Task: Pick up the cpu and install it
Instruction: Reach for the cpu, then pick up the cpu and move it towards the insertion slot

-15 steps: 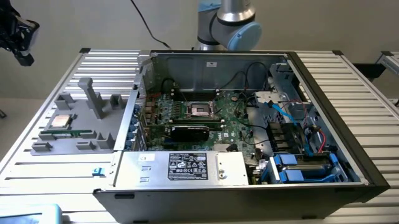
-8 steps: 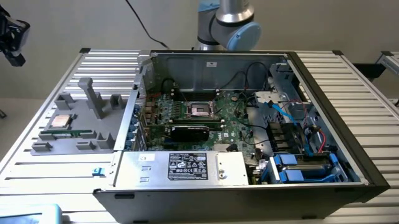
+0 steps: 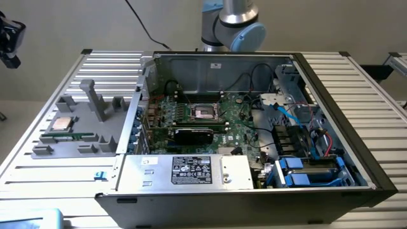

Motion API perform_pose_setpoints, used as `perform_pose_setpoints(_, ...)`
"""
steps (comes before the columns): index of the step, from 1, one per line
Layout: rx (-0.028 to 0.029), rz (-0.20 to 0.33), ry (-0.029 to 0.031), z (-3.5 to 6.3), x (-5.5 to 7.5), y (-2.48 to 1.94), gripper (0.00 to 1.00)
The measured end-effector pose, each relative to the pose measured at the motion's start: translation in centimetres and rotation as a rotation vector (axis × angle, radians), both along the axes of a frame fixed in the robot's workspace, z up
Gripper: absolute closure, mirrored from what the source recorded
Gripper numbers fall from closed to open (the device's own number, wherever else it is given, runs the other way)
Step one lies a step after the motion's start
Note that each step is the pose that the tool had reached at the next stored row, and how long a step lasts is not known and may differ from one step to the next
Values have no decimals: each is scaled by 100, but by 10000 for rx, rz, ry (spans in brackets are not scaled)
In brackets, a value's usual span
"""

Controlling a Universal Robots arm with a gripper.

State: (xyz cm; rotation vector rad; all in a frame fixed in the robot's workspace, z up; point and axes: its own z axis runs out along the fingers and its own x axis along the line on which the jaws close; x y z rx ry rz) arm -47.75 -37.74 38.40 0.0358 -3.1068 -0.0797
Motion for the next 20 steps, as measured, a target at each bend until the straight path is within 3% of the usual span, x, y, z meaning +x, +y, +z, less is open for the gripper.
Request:
perform_pose_setpoints(3, -137, 92, 37, -11, -1, 31, 89)
perform_pose_setpoints(7, -260, 298, 34, -18, -4, 86, 89)
perform_pose_setpoints(20, -270, 383, 33, -20, -10, 94, 89)
